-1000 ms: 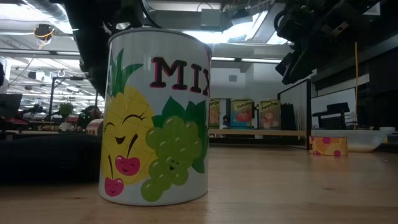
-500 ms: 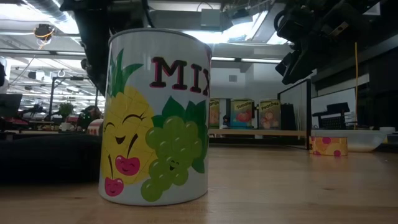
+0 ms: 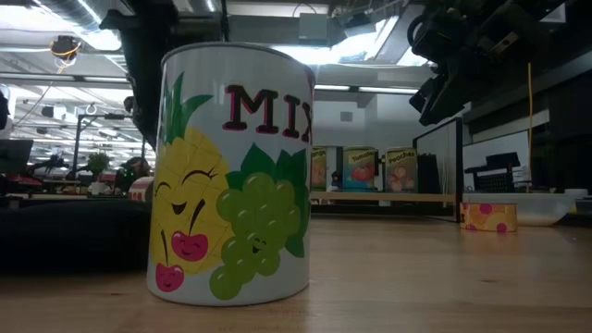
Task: Pick and place cans onto a shelf
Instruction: Put the small canned tomatoes on the shelf
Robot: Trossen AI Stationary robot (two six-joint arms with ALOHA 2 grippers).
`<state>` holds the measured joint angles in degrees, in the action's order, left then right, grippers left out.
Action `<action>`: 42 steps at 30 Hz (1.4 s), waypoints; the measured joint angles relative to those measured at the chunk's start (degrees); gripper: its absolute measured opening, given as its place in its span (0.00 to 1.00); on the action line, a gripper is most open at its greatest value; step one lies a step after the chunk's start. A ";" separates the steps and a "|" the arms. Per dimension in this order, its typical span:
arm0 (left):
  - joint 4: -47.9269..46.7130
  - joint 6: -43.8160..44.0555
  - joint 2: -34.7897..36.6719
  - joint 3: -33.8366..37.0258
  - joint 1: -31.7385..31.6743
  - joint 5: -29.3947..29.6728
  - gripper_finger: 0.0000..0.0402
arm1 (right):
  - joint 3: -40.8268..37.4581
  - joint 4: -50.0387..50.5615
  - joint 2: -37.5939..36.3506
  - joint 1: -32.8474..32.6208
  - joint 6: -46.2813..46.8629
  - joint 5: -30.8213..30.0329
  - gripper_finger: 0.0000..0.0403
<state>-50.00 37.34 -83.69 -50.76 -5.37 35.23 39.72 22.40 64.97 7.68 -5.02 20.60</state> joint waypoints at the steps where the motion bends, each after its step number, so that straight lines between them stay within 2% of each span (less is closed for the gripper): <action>1: -0.07 -0.01 -0.72 0.00 0.00 0.01 0.36 | 0.00 0.00 0.00 -0.01 0.00 -0.02 0.29; 8: -0.29 -0.02 -6.27 0.00 0.00 0.27 0.36 | 0.00 -0.09 0.00 0.00 0.00 -0.02 0.29; 15: -1.13 -0.05 -10.40 -0.07 0.02 3.89 0.36 | 0.00 -0.32 0.00 -0.01 0.01 -0.02 0.29; 28: -3.26 1.58 -10.88 0.02 0.00 6.65 0.35 | 0.00 -0.35 0.00 0.00 0.02 -0.02 0.29; 37: -3.38 1.66 -10.88 0.02 0.00 7.33 0.24 | 0.00 -0.35 0.00 0.00 0.02 -0.02 0.29; 42: -3.47 1.66 -10.88 0.02 0.00 7.53 0.13 | 0.00 -0.35 0.00 0.00 0.04 -0.02 0.29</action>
<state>-53.47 39.00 -94.56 -50.74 -5.37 42.76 39.72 22.04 64.97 7.68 -4.97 20.58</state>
